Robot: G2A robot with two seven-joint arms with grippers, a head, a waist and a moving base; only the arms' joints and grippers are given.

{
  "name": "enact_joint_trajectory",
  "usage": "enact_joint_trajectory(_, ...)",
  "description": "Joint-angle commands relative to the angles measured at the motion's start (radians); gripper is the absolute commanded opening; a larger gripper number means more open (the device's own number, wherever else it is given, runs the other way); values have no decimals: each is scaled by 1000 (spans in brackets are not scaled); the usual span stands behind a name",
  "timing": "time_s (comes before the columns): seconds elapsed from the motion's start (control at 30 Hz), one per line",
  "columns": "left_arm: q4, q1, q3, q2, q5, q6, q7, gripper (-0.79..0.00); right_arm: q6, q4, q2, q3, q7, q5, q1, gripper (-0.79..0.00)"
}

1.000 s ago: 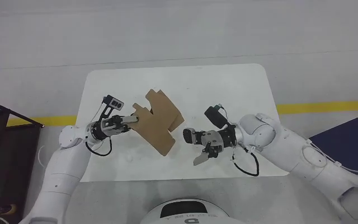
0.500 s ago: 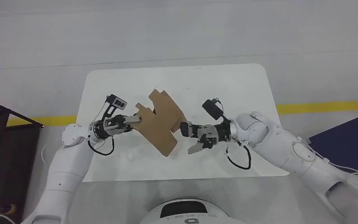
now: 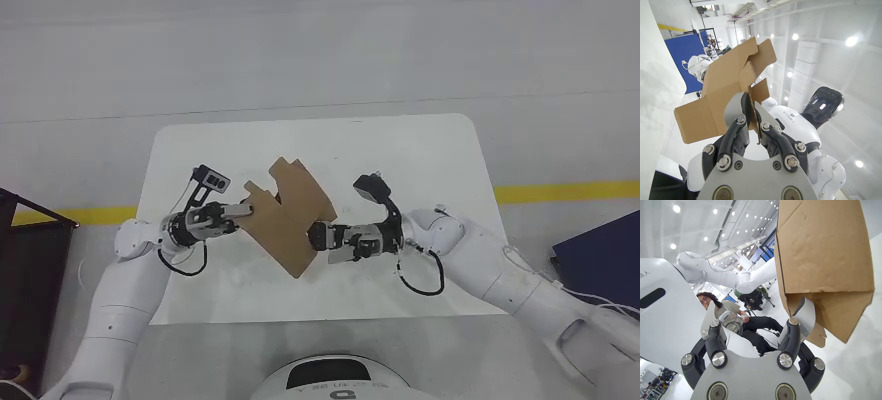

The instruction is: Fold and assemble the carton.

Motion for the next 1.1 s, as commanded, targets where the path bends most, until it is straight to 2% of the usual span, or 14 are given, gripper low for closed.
enact_joint_trajectory(0.0, -1, -2, 5, -1, 6, 0, 0, -785, 0, 13, -7, -6, 0, 9, 5, -86)
enact_joint_trajectory(0.17, -13, -1, 29, 4, 36, 0, 0, -785, 0, 74, -24, 3, 0, 15, 15, -31)
enact_joint_trajectory(0.47, -9, -5, 33, 18, 56, 0, 0, -785, 0, 49, -32, 67, 0, 37, -24, -15)
enact_joint_trajectory(0.6, -41, 2, 54, 30, 77, 0, 0, -785, 0, 62, -28, 42, 0, 41, -27, 0)
enact_joint_trajectory(1.0, -51, 3, 59, 34, 84, 0, 0, -785, 0, 66, -28, 18, 0, 67, -24, -3)
enact_joint_trajectory(1.07, -51, 3, 59, 34, 84, 0, 0, -785, 0, 66, -28, 18, 0, 67, -24, -65)
